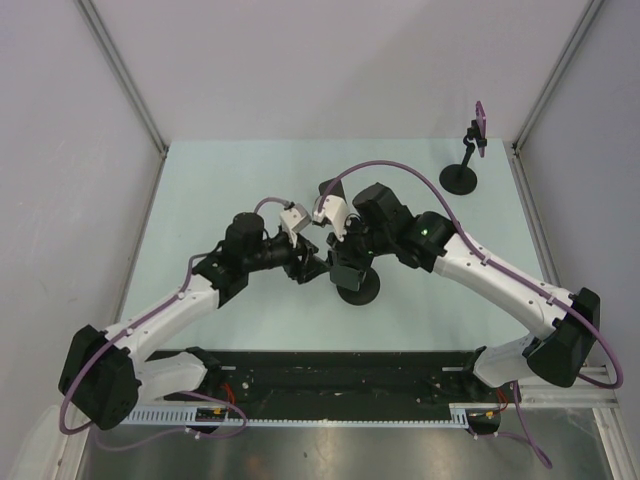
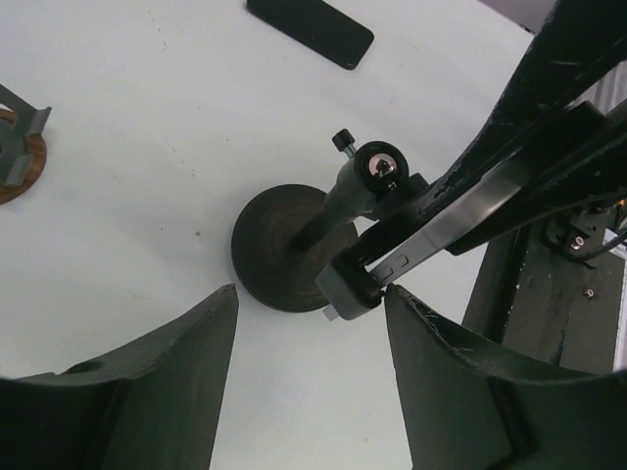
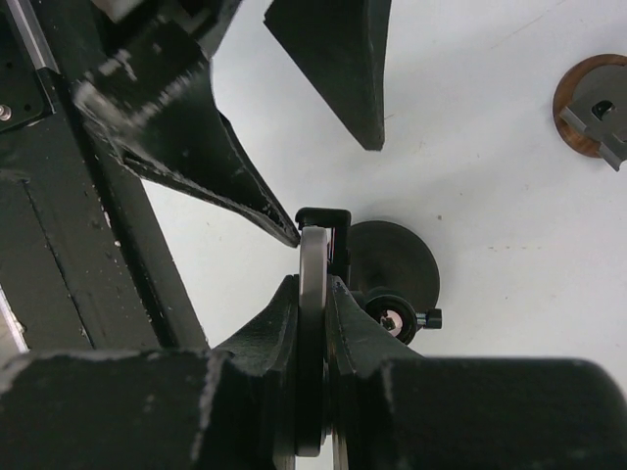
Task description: Remove the phone from the phone stand
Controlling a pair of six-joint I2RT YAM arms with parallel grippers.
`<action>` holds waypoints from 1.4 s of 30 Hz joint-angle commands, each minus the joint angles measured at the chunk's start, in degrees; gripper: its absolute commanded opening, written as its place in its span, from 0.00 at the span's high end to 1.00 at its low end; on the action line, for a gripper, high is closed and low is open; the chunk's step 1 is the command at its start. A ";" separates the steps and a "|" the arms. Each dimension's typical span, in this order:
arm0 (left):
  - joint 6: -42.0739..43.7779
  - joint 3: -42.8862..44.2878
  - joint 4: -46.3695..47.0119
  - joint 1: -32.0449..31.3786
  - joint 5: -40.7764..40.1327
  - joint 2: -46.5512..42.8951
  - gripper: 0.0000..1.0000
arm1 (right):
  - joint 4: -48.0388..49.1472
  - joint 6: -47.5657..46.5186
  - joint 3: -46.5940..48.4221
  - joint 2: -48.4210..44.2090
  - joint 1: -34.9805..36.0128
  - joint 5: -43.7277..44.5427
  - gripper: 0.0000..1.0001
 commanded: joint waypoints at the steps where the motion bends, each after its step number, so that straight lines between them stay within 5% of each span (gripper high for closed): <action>1: 5.00 2.77 -0.41 -1.26 0.73 1.53 0.35 | 2.10 0.27 -0.12 -1.08 1.30 1.34 1.00; 7: 4.91 4.09 -0.42 -1.61 -1.03 4.61 0.43 | 1.40 0.36 -0.12 -0.82 2.27 1.78 1.00; 14: 4.65 5.94 -0.15 -0.65 -0.77 6.37 0.93 | -1.67 -0.87 -0.12 -0.64 2.45 0.03 1.00; 16: 3.78 6.03 0.28 0.40 0.19 6.37 0.99 | -2.90 -1.22 -0.12 -0.73 2.45 -0.50 1.00; 23: -2.37 6.02 2.66 5.68 2.92 7.16 1.00 | -6.24 -2.01 -0.21 -0.20 2.54 -3.48 1.00; 37: -8.44 8.05 2.92 6.56 4.43 9.02 1.00 | -0.63 0.01 -1.79 0.06 2.89 -3.33 1.00; 42: -7.66 5.77 2.49 7.00 0.56 3.92 0.79 | 2.10 1.59 -1.79 -0.81 2.19 -0.59 1.00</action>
